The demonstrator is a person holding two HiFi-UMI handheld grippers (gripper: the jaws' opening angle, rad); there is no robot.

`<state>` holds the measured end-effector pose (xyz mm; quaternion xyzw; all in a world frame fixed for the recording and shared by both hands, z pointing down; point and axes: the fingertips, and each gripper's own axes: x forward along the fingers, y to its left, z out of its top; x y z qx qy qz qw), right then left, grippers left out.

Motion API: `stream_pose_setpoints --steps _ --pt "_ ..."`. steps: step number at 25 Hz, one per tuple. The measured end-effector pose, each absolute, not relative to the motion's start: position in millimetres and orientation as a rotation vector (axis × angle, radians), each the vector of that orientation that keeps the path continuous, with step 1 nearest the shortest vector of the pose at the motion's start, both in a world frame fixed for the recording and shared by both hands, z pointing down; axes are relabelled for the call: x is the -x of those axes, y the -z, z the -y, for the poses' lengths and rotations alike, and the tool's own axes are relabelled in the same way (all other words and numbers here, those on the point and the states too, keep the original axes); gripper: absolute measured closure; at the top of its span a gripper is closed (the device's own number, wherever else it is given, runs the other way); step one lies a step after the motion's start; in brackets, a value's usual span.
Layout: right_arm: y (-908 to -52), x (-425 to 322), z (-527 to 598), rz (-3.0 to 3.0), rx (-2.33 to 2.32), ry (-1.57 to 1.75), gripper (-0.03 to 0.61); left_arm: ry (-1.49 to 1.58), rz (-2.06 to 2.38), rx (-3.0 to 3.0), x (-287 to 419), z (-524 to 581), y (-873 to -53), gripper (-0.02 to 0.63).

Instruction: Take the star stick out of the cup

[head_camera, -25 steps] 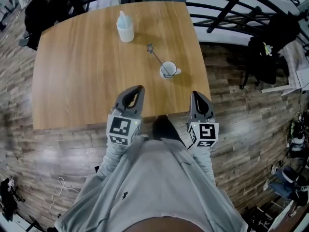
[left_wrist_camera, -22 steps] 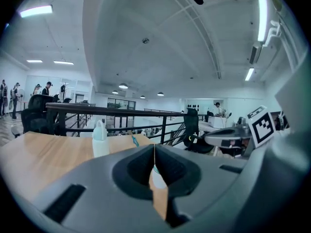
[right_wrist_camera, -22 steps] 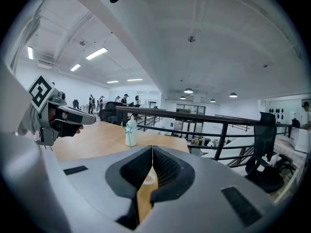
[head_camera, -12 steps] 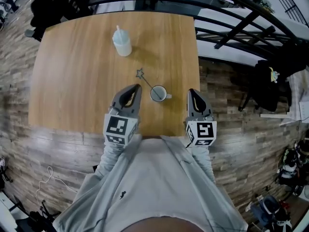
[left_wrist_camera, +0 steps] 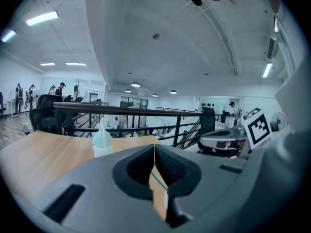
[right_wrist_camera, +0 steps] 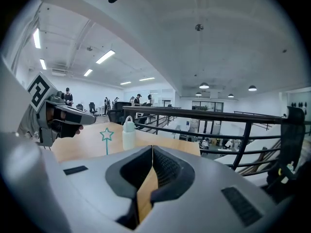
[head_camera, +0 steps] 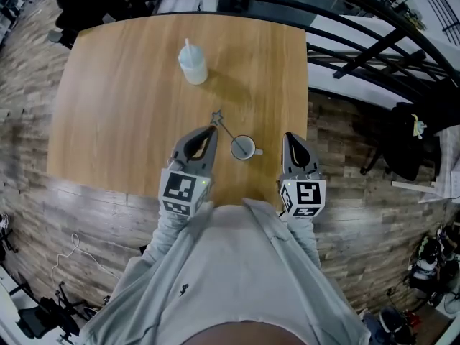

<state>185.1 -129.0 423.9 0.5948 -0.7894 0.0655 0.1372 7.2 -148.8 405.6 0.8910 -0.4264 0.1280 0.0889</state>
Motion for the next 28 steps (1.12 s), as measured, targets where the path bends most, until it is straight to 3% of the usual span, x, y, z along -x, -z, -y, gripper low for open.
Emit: stream_pose_setpoints --steps 28 --pt "-439.0 -177.0 136.4 2.265 -1.669 -0.231 0.561 -0.38 1.09 -2.579 -24.1 137.4 -457.2 0.591"
